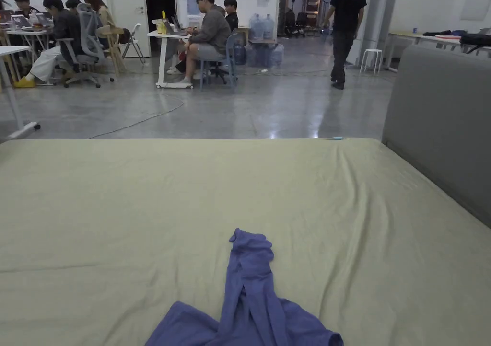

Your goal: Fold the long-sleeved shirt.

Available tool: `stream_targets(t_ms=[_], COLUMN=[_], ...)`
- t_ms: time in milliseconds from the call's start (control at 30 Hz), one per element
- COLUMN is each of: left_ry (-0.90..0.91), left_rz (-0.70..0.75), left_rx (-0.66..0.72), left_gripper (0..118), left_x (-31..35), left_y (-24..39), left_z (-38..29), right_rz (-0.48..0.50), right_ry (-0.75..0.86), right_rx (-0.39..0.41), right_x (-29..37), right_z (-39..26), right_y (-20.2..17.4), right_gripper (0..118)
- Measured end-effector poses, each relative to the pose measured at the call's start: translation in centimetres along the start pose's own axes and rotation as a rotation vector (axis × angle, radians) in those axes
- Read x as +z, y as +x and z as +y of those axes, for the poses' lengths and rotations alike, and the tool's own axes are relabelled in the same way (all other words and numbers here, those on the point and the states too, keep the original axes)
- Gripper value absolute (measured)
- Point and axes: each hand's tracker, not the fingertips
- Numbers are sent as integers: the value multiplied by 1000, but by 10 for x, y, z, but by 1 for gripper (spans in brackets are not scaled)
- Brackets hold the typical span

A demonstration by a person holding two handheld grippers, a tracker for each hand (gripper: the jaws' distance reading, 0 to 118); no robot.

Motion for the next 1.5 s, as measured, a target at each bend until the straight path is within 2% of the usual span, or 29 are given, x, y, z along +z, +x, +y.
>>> stream_targets(t_ms=[33, 67, 100, 133, 167, 233, 267, 367, 400, 433, 467, 500, 533, 567, 600, 667, 700, 733, 1000, 1033, 1067, 1100, 1133, 1200, 1300, 1400, 1467, 1500], left_ry=[0, 19, 46, 111, 176, 284, 283, 150, 84, 62, 62, 67, 69, 42, 17, 36, 37, 38, 101, 104, 104, 106, 108, 104, 94, 90, 87, 86], left_rz=[2, 7, 11, 19, 15, -43, -54, -102, -96, -75, -46, 13, 55, 61, -5, -63, -60, -60, -71, -67, -67, -69, -72, -80, -83, -78, -83, -82], left_rx=[-3, -2, 0, -21, -44, -70, -80, -92, -117, -159, -203, -231, -222, -241, -252, -194, -201, -212, -285, -291, -294, -299, -302, -300, -289, -279, -265, -259], left_gripper=[13, 34, 79, 107, 118, 118, 118, 118, 117, 105, 70, 1, 0, 0, 0, 0, 0, 0, 0, 0, 0, 0, 0, 0, 0, 0, 0, 0], left_x=[6, 17, 28, 42, 56, 81, 88, 86, 81, 76, 70, 63, 59, 56, 55, 55, 57, 58, 70, 70, 70, 69, 68, 64, 59, 59, 59, 60], left_y=[3, 8, 15, 24, 31, 39, 44, 49, 52, 56, 58, 58, 60, 60, 60, 64, 66, 70, 96, 102, 103, 104, 105, 108, 108, 106, 101, 99], left_z=[0, -3, -8, -16, -26, -50, -60, -89, -97, -107, -115, -120, -125, -126, -127, -125, -122, -119, -96, -95, -94, -92, -91, -90, -90, -94, -96, -97], right_rz=[9, -1, -48, -86, -89, -49, -27, 4, 18, 42, 72, 84, 79, 41, 42, 47, 39, 32, 60, 114, 143, 134, 125, 170, 157, 95, 64, 33], right_ry=[-5, -12, 11, 66, 147, 243, 273, 317, 310, 291, 261, 250, 250, 270, 234, 199, 209, 212, 192, 186, 206, 223, 233, 308, 233, 122, 37, 23], right_rx=[-2, 5, 30, 53, 76, 73, 71, 60, 59, 55, 43, 32, 36, 70, 64, 127, 130, 139, 146, 147, 146, 144, 140, 193, 161, 202, 217, 203], right_x=[7, 19, 34, 54, 78, 115, 130, 154, 156, 156, 153, 151, 147, 147, 132, 125, 123, 130, 121, 116, 111, 105, 94, 79, 32, -22, -54, -63], right_z=[2, 4, 3, 1, -3, -12, -18, -37, -43, -49, -53, -57, -61, -63, -63, -63, -62, -58, -39, -29, -14, 2, 23, 66, 145, 193, 211, 213], right_y=[3, 3, 2, -1, -4, -9, -13, -30, -35, -43, -51, -57, -63, -68, -62, -65, -64, -82, -97, -100, -104, -107, -117, -131, -152, -173, -182, -184], right_gripper=[42, 67, 90, 92, 92, 92, 92, 92, 92, 91, 84, 48, 0, 0, 0, 0, 0, 0, 0, 20, 61, 110, 118, 118, 117, 113, 98, 82])
